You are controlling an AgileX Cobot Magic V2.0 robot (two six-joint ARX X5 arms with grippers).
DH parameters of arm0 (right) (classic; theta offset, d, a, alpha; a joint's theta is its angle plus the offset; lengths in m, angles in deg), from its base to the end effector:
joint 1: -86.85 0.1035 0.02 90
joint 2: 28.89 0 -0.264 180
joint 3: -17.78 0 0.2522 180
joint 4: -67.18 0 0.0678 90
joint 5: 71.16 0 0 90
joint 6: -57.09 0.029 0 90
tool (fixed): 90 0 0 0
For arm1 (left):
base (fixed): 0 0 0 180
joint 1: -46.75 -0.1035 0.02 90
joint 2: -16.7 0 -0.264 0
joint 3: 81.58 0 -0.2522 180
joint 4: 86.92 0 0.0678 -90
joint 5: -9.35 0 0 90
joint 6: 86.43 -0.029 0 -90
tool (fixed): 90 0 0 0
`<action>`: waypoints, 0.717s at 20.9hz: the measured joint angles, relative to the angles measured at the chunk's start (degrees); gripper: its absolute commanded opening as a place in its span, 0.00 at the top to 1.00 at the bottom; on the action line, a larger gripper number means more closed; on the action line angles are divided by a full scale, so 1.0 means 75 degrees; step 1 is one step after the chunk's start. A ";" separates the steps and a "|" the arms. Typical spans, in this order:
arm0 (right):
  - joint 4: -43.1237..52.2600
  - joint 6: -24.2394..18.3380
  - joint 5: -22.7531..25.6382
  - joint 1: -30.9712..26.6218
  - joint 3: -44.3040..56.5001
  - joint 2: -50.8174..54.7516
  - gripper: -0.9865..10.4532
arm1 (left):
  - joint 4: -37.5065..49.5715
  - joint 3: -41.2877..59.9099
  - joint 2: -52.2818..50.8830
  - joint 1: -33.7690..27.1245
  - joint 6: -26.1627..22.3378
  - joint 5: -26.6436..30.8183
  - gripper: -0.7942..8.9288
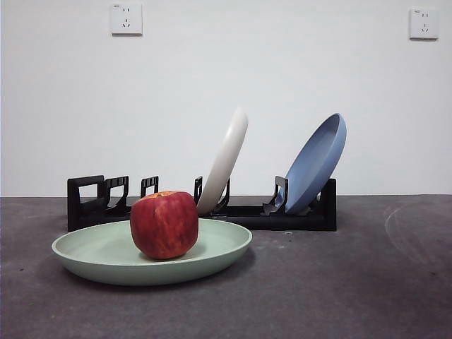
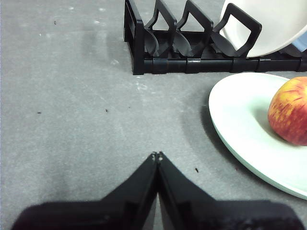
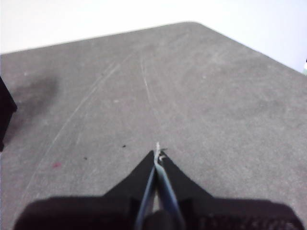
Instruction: Take the green plate from the plate rack,put the plate on the table,take the apple from the table,put the apple in the plate
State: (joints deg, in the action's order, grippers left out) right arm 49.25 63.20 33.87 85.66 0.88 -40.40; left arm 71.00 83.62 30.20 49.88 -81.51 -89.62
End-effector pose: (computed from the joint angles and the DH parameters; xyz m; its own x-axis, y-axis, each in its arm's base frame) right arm 0.1057 -0.0097 0.1591 0.9372 -0.2788 -0.2097 0.2947 0.9544 0.0479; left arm 0.1052 -0.0103 0.1366 0.9136 -0.2061 -0.3504 0.1684 0.9764 -0.1353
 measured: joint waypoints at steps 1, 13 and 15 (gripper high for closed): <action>0.0020 0.0003 0.0017 0.0000 0.0029 0.0035 0.91 | 0.0003 0.0000 0.0000 0.0000 0.0000 0.0000 0.92; -0.1250 0.0099 0.0303 0.0000 0.0090 0.0787 0.91 | 0.0006 0.0000 0.0000 0.0000 0.0000 0.0000 0.92; -0.1253 0.0070 0.0201 0.0000 0.0090 0.0941 0.91 | 0.0009 0.0000 0.0000 0.0000 0.0000 0.0000 0.92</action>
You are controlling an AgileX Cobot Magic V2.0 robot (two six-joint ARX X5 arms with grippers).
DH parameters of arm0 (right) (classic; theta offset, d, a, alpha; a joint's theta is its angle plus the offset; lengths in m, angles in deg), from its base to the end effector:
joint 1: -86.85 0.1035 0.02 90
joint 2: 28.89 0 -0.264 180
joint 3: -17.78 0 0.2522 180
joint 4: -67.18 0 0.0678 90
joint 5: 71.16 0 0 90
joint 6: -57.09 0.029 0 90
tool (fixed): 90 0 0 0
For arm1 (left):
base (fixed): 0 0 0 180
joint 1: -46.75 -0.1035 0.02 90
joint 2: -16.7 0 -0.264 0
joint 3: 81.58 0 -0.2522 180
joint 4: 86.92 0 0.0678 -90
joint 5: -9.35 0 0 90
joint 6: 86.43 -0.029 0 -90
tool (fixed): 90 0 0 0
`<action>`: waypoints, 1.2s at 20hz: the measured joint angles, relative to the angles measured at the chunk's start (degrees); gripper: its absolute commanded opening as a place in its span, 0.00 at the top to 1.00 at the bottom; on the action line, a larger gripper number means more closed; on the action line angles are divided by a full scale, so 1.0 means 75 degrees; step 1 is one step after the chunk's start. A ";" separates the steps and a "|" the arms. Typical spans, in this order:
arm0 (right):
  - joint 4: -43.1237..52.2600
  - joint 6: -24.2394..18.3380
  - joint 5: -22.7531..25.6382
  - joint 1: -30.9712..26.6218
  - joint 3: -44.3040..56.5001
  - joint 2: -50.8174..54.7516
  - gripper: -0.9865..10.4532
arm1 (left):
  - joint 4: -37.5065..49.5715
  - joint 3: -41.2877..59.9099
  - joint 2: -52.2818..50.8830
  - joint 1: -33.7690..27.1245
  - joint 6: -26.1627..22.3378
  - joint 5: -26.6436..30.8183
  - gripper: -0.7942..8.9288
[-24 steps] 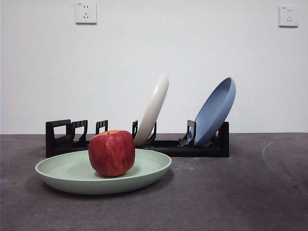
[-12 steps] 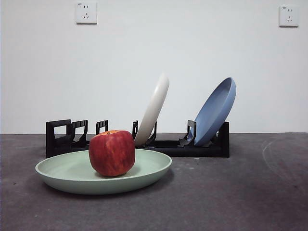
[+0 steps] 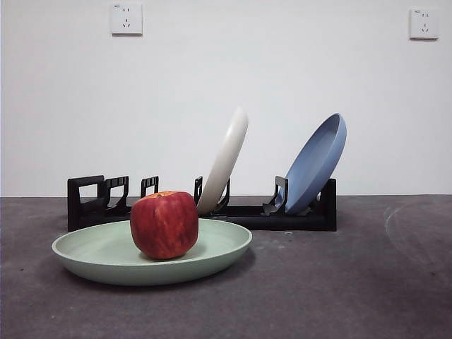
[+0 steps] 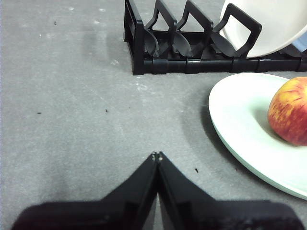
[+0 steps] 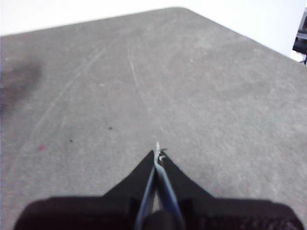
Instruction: Take the green plate from the plate rack,put the plate on the table,take the apple from the table,put the apple in the plate
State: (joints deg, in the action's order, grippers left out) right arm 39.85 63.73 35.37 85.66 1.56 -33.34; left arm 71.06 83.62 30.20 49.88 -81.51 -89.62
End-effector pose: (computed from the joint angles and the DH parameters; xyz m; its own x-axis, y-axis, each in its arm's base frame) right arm 0.0956 -0.0102 0.1498 0.9174 -0.3036 -0.2572 0.3230 0.9457 0.0356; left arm 0.1052 -0.0103 0.1367 0.9140 -0.2061 -0.3495 0.1685 0.9764 -0.1352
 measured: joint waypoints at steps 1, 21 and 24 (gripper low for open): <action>-0.0009 -0.0099 -0.0187 0.0000 0.0000 0.0079 0.91 | 0.0000 0.0000 0.0000 0.0000 0.0000 0.0000 0.92; -0.0125 -0.1597 -0.2177 0.0009 0.0000 0.0519 0.91 | 0.0000 0.0000 0.0000 0.0000 0.0000 0.0000 0.92; -0.0128 -0.1591 -0.2174 0.0009 0.0000 0.0519 0.91 | 0.0000 0.0000 0.0000 0.0000 0.0000 0.0000 0.92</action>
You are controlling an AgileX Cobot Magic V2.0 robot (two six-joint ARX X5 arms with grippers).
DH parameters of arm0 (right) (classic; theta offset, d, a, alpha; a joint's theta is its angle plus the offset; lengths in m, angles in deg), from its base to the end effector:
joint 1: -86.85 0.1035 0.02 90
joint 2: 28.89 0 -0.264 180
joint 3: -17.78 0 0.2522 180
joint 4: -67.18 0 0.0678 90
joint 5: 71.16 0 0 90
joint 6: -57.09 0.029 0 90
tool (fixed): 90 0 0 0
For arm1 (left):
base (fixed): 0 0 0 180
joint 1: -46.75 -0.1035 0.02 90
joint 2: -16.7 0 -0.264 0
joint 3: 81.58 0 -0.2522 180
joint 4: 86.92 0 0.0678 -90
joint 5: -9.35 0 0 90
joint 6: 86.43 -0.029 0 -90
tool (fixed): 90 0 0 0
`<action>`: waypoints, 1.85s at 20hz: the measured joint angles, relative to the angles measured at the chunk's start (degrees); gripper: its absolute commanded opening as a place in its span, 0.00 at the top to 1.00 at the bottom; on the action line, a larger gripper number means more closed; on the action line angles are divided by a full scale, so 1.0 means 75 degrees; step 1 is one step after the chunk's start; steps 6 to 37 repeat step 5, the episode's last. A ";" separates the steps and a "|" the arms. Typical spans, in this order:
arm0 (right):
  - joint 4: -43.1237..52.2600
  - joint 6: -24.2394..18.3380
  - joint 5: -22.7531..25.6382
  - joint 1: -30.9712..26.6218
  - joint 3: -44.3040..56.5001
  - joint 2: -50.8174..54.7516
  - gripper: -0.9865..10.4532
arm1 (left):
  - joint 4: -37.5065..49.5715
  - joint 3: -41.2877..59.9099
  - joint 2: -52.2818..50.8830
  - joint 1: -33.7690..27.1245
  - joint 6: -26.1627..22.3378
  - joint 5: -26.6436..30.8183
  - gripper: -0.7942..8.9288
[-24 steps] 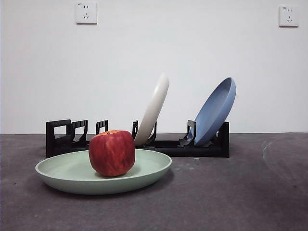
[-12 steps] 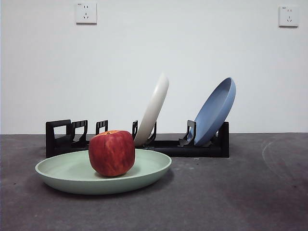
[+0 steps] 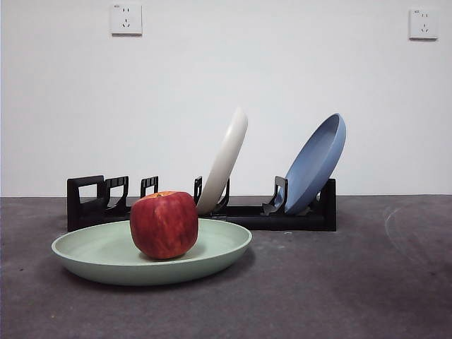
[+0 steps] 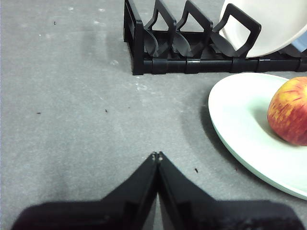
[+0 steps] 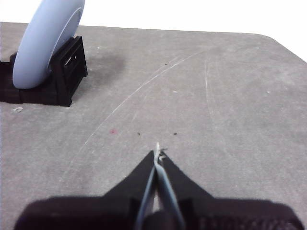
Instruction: Take the green plate from the plate rack,put the plate on the table,take the apple from the table,put the apple in the plate
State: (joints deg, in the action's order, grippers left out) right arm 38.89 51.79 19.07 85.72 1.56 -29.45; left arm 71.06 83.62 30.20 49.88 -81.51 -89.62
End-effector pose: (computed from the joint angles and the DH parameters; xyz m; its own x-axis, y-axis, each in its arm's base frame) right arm 0.0933 -0.0020 0.1530 0.9755 -0.0233 -0.2187 0.0033 0.9958 -0.0910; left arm 0.1052 -0.0103 0.1367 0.9140 -0.2061 -0.3495 0.1685 0.9764 -0.1352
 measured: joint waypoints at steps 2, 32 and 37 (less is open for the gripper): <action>0.0006 0.0079 -0.0017 0.0000 0.0000 0.0000 0.91 | 0.0000 0.0000 0.0000 0.0000 0.0000 0.0000 0.92; 0.0017 0.0175 -0.0006 0.0000 0.0000 0.0000 0.91 | 0.0000 0.0000 0.0000 0.0000 0.0000 0.0000 0.92; 0.0017 0.0175 -0.0006 0.0000 0.0000 0.0000 0.91 | 0.0000 0.0000 0.0000 0.0000 0.0000 0.0000 0.92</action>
